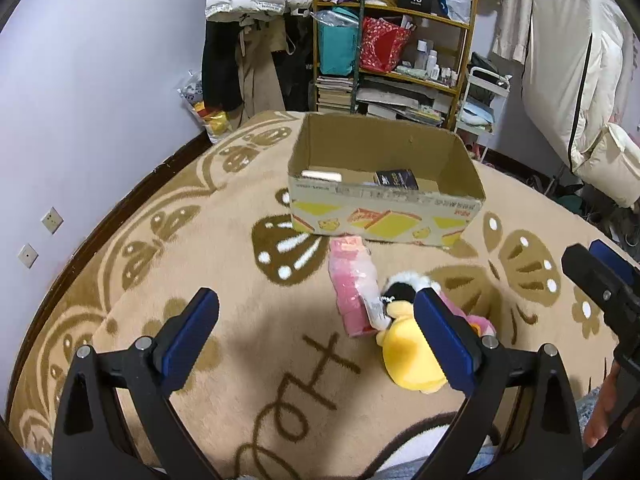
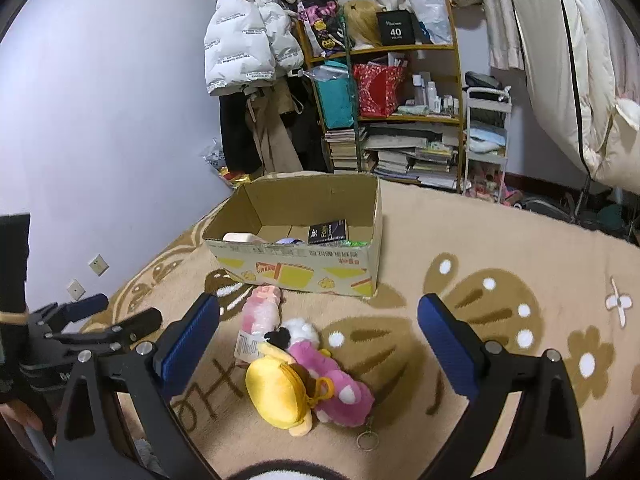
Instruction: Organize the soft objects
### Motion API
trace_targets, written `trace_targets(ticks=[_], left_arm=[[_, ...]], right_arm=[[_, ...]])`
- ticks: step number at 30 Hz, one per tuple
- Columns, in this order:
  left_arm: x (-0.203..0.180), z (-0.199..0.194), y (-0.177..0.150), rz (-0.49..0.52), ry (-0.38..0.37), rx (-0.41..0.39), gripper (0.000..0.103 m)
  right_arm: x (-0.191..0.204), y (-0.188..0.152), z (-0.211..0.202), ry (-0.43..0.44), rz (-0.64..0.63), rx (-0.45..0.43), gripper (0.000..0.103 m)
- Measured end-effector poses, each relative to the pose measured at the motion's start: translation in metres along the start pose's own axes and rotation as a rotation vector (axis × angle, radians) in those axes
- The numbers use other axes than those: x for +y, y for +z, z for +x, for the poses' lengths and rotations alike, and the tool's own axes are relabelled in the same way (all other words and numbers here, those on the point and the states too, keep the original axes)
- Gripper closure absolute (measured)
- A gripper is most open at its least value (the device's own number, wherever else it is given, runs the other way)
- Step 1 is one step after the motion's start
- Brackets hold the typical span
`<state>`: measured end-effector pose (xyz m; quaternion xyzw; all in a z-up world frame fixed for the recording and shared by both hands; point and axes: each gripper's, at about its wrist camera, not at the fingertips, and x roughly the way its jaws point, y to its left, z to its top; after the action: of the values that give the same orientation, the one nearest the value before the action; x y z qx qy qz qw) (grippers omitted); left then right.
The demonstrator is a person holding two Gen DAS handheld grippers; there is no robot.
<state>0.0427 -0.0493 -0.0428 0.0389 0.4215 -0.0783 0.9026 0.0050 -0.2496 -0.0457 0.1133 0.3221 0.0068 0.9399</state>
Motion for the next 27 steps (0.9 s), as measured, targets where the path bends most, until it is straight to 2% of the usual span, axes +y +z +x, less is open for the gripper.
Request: trace_targets(ticks=[5,13,27], left_arm=[[-0.008,0.007,-0.007,0.002,-0.001,0.010,0.006],[-0.014,0.022,-0.012,-0.049,-0.010,0.006,0.006],[-0.041,0.069,-0.022,-0.035,-0.024,0.088,0.006]], right_arm=[[-0.007,-0.007,0.011,0.023,0.038,0.044,0.000],[-0.021,-0.016,0.033,0.037,0.108,0.108,0.000],[-0.044,-0.022,0.078,0.059,0.235,0.217,0.000]])
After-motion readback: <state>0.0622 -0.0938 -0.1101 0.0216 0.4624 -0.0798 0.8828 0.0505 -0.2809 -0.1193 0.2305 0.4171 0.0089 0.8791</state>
